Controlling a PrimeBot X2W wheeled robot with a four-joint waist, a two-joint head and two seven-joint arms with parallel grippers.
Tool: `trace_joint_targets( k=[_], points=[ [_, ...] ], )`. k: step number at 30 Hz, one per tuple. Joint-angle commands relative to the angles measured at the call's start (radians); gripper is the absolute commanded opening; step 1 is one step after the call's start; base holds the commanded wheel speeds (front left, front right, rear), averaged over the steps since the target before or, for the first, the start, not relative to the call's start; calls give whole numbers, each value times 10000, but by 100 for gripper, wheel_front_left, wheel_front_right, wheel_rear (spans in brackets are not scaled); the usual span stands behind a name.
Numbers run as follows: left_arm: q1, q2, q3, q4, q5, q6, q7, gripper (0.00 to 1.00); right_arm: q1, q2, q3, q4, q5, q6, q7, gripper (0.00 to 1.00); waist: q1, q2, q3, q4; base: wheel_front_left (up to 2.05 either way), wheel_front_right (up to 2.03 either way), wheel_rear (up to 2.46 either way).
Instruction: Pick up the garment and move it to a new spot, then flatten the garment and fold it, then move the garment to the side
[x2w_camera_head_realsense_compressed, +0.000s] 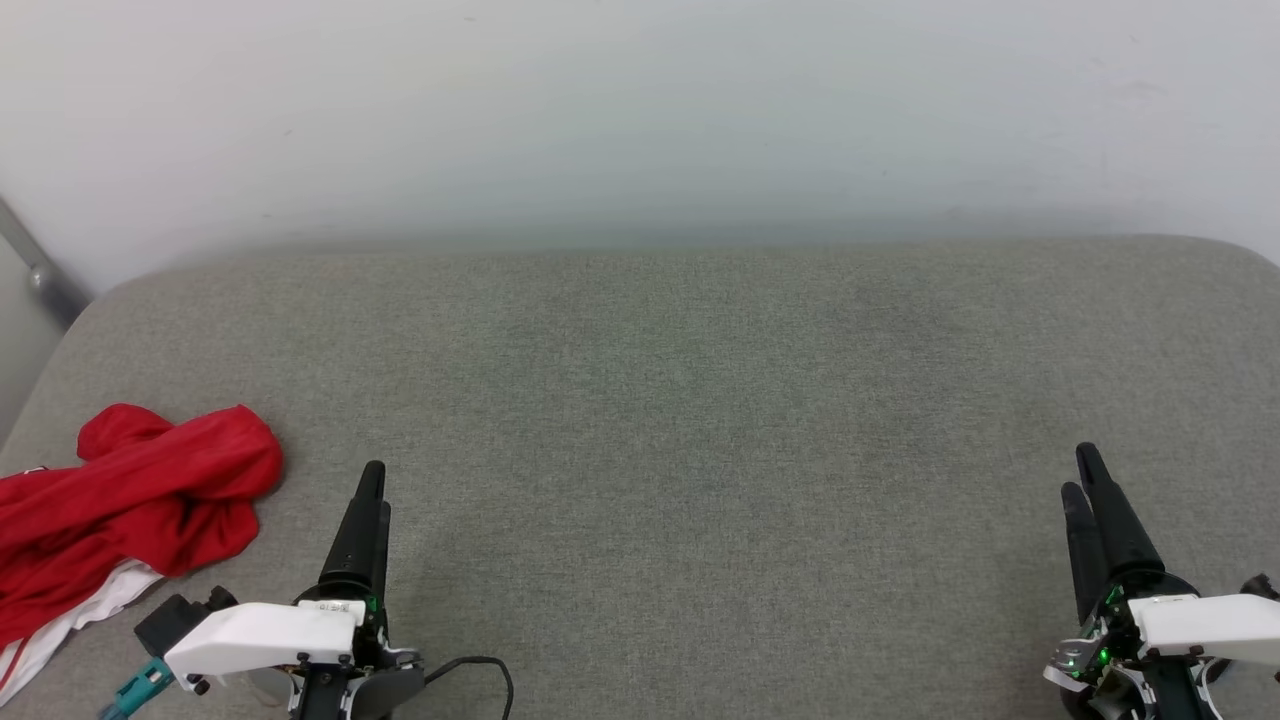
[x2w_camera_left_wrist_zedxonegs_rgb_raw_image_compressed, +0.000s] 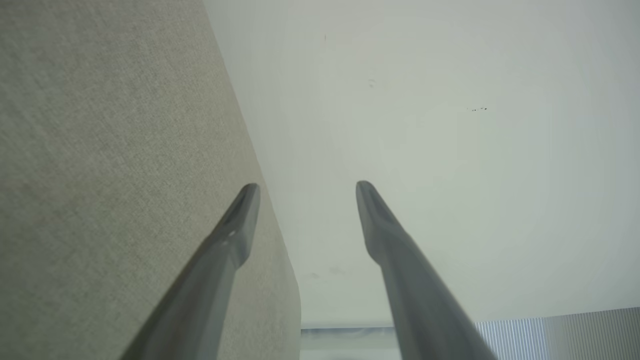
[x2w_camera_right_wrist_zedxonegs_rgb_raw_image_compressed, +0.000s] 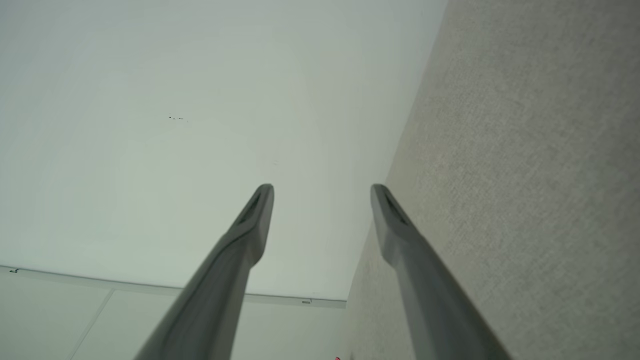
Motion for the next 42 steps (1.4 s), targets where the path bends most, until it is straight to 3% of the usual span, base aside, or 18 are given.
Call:
trace_joint_targets(
  k=[1, 19, 30, 42],
  points=[
    [-238, 21, -48, -270, 569, -15, -134, 100, -45, -175, 61, -257, -513, 0, -128, 100, 0, -1, -7, 6, 0, 0, 0],
    [-228, 27, -1018, -808, 5750, 595, -835, 100, 196, -164, 244, -1031, -5954, 0, -418, 100, 0, -1, -61, 46, 0, 0, 0],
    [-154, 248, -1351, -853, 7724, 944, -1206, 100, 363, -133, 428, -1351, -7787, 0, -321, 100, 0, -1, -94, 71, 0, 0, 0],
    [-38, 470, -1644, -897, 9113, 1226, -1535, 100, 514, -195, 571, -1522, -9347, 0, -240, 100, 0, -1, -108, 155, 0, 0, 0]
  ],
)
